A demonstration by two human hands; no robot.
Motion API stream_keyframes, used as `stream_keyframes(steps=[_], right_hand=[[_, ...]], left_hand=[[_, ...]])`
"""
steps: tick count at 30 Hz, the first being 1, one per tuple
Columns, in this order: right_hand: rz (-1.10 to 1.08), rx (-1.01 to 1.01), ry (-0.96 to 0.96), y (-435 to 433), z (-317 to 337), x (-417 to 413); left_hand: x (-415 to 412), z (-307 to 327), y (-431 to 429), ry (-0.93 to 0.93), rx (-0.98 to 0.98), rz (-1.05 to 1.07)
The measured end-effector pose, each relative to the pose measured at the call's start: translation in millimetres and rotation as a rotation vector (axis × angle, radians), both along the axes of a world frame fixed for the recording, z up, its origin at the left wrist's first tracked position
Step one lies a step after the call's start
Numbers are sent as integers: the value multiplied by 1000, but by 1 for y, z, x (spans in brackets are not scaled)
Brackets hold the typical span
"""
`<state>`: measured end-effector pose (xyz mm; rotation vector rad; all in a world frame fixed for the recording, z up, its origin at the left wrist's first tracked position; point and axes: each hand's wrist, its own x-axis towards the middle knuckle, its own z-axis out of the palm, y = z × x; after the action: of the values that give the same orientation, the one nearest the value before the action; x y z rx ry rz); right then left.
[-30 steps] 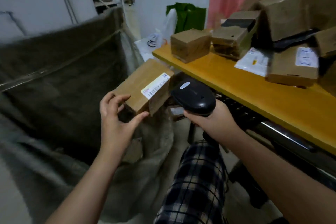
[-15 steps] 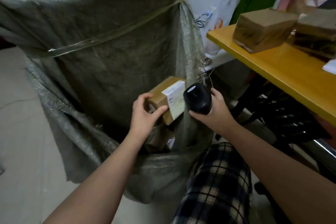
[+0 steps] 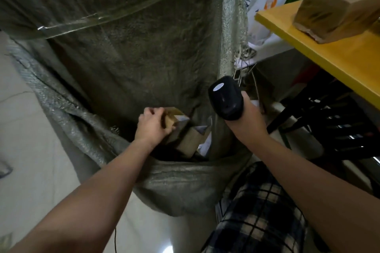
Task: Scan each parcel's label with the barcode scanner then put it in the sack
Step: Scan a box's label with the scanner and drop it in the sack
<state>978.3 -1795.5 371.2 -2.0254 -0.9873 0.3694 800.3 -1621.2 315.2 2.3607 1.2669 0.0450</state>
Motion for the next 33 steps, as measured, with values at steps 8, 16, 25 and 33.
stream_keyframes(steps=[8,16,25,33], right_hand=[[99,32,258,-7,-29,-7],[-203,163,133,-63,23,13],[-519,356,-41,-201,89,13],[-819,417,-58,-329,129,23]], left_hand=[[11,-17,7,341,158,-95],[60,71,-53,-221,348,-334],[134,157,-185,-505,403,-667],[197,185,-306,-587,364,-958]])
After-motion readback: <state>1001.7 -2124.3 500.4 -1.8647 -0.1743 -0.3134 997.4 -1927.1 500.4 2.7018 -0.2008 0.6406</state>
